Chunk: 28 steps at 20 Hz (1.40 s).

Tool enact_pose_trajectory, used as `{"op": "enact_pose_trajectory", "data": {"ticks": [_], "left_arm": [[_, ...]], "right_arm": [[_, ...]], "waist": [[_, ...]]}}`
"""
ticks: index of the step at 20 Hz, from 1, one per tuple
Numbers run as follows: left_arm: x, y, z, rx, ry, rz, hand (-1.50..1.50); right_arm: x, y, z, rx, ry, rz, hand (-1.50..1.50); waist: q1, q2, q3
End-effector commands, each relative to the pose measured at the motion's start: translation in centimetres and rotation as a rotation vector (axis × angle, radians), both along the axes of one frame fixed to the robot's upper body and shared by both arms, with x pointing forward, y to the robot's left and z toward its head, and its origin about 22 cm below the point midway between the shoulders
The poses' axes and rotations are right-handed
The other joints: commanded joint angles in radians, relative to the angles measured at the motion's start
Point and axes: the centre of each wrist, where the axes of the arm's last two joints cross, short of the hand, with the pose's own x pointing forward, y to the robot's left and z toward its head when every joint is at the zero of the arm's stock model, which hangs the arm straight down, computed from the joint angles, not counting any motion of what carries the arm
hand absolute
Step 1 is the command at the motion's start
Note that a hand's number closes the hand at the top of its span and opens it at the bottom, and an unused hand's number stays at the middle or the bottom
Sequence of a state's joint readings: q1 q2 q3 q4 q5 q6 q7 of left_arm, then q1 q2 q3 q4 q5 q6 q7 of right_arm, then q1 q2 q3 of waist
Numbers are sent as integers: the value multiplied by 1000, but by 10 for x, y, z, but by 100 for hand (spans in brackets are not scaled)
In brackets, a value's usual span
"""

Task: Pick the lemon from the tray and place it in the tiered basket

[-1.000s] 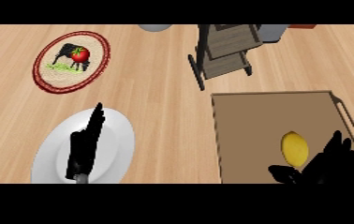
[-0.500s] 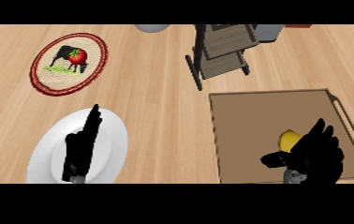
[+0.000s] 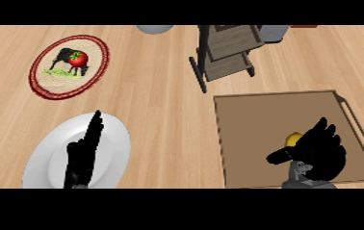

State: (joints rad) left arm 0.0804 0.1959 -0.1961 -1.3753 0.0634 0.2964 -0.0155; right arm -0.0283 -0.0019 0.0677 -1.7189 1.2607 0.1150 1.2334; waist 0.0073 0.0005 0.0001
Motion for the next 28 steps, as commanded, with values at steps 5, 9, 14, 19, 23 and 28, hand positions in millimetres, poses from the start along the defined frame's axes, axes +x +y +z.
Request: {"op": "enact_pose_trajectory", "data": {"ticks": [5,9,14,19,23,28], "left_arm": [[6,1,3,0,5,-15,0],[2,2,1,1,18,-12,0],[10,-12,12,4,-5,-5,0],[-5,7,6,3,9,4,0],[12,16,-4,-6,19,-8,0],[-6,4,-5,-3,7,0,0]], "right_arm": [[13,-5,-9,62,124,-191,-150],[7,-11,-11,95,142,-198,-150],[10,-24,-27,119,134,-192,-150],[6,-14,-36,80,139,-163,150],[11,-16,-49,84,106,-114,150],[3,-32,-58,-86,142,-33,150]], "waist": [[-3,1,0],[-4,0,0],[-5,0,0],[-2,-1,0],[-6,1,0],[-3,0,0]]}}
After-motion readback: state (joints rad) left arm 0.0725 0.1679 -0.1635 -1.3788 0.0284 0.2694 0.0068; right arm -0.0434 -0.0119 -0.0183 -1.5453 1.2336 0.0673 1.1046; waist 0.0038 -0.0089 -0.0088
